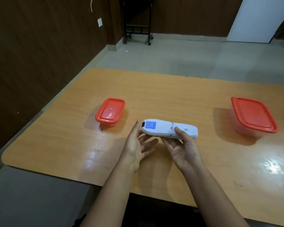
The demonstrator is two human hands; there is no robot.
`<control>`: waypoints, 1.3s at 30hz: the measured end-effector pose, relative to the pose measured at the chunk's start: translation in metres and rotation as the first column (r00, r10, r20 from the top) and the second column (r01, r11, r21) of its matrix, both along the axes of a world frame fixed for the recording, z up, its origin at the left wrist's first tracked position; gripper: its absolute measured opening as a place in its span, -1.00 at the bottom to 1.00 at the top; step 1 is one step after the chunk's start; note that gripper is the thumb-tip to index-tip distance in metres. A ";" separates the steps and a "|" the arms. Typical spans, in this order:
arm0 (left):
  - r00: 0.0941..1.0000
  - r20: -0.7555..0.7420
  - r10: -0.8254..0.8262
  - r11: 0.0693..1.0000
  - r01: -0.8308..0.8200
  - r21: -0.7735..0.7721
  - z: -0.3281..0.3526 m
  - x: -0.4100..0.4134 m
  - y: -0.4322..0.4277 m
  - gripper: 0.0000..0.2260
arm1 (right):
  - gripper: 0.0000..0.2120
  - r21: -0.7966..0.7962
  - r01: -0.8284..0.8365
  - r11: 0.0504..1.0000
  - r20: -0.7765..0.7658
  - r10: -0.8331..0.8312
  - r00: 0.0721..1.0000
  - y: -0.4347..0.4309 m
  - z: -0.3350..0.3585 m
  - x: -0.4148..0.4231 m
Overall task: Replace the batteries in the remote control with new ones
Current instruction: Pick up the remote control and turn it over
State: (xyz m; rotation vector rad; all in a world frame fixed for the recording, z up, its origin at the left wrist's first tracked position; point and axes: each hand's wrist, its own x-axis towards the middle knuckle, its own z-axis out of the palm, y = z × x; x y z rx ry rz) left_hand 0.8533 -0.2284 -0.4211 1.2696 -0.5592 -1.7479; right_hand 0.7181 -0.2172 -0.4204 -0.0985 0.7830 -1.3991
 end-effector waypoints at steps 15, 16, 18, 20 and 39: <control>0.951 -0.175 0.253 0.956 -0.274 -0.105 -0.007 0.002 -0.005 -0.80 | -0.62 -0.191 -0.328 0.925 -0.897 -0.029 0.441 0.016 -0.009 0.012; 0.954 -0.201 0.221 0.962 -0.248 -0.118 -0.007 -0.002 -0.004 -0.73 | -0.65 -0.201 -0.323 0.925 -0.921 -0.066 0.384 0.018 -0.010 0.015; 0.957 -0.227 0.180 0.974 -0.206 -0.096 -0.007 -0.009 0.000 -0.66 | -0.64 -0.163 -0.308 0.937 -0.982 -0.123 0.144 0.021 -0.009 0.017; 0.957 -0.218 0.193 0.973 -0.216 -0.083 -0.009 -0.012 0.000 -0.69 | -0.61 -0.068 -0.327 0.942 -0.979 -0.127 -0.161 0.021 -0.008 0.014; 0.918 -0.057 0.392 0.893 -0.394 -0.219 -0.010 -0.003 -0.012 -0.83 | -0.60 0.083 -0.255 0.963 -0.870 -0.055 -0.490 0.039 0.004 0.008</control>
